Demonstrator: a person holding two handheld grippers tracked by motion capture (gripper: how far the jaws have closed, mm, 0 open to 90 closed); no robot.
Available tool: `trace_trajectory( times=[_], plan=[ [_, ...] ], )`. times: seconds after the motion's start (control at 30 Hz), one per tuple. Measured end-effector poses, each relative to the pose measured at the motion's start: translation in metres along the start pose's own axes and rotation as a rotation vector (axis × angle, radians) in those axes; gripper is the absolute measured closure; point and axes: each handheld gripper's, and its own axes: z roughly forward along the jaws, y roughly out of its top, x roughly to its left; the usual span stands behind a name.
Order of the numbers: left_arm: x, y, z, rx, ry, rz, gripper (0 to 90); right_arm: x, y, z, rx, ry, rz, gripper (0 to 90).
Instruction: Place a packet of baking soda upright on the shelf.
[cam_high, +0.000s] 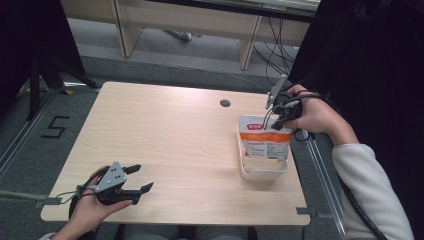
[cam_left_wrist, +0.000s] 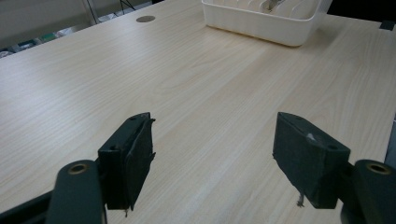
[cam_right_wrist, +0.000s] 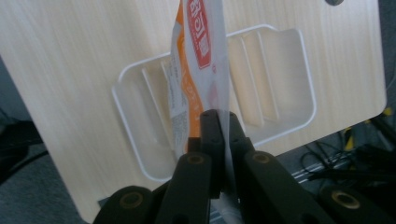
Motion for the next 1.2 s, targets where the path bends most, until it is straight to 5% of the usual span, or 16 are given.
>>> trace_trajectory(
  times=[0.3, 1.2],
  plan=[
    [0.000, 0.000, 0.000, 0.001, 0.001, 0.001, 28.1, -0.001, 0.006, 0.008, 0.005, -0.043, -0.016, 90.0],
    [0.000, 0.000, 0.000, -0.003, 0.001, -0.003, 28.0, 0.001, -0.002, 0.049, 0.020, 0.007, 0.042, 90.0]
  ],
)
